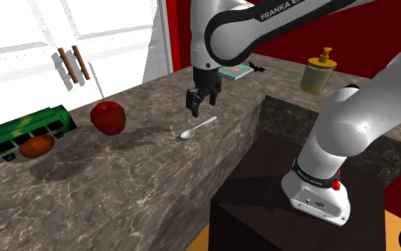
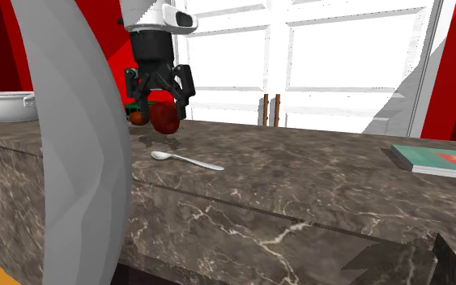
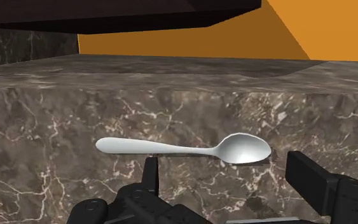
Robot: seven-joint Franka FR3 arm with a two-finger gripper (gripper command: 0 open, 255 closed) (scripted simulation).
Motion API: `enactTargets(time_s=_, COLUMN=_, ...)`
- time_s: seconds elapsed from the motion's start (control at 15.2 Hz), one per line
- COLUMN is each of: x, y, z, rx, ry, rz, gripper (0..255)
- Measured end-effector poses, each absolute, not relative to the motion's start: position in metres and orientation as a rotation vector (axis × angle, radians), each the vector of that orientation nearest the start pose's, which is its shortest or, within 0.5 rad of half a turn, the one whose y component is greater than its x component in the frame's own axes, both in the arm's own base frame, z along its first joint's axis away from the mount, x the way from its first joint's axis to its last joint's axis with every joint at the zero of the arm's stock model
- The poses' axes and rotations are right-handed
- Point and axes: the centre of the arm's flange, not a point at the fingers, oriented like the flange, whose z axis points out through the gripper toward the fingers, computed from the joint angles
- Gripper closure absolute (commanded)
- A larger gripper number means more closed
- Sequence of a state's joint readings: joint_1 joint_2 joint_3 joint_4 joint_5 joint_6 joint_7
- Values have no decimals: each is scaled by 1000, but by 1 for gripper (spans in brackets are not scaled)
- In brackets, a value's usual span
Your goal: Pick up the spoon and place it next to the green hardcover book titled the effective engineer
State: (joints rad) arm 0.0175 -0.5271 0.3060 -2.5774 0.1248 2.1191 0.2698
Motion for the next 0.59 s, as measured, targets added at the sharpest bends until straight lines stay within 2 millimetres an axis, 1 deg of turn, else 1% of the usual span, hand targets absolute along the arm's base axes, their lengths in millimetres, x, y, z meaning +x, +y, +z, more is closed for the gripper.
enactTargets(time_s=0.07, x=374, y=135, z=426, rx=-3169, ry=87, rz=-120, gripper=0)
enactTargets(time_s=0.13, x=378, y=145, z=419, rx=-3171, ry=103, rz=-139, gripper=0)
enactTargets(time_s=0.4, x=403, y=170, z=383, rx=-3176, ry=172, rz=-217, gripper=0)
enactTargets(time_s=0.53, x=408, y=179, z=370, rx=-3174, ry=189, rz=-236, gripper=0)
enactTargets(time_s=0.59, x=410, y=180, z=366, rx=-3174, ry=192, rz=-240, gripper=0)
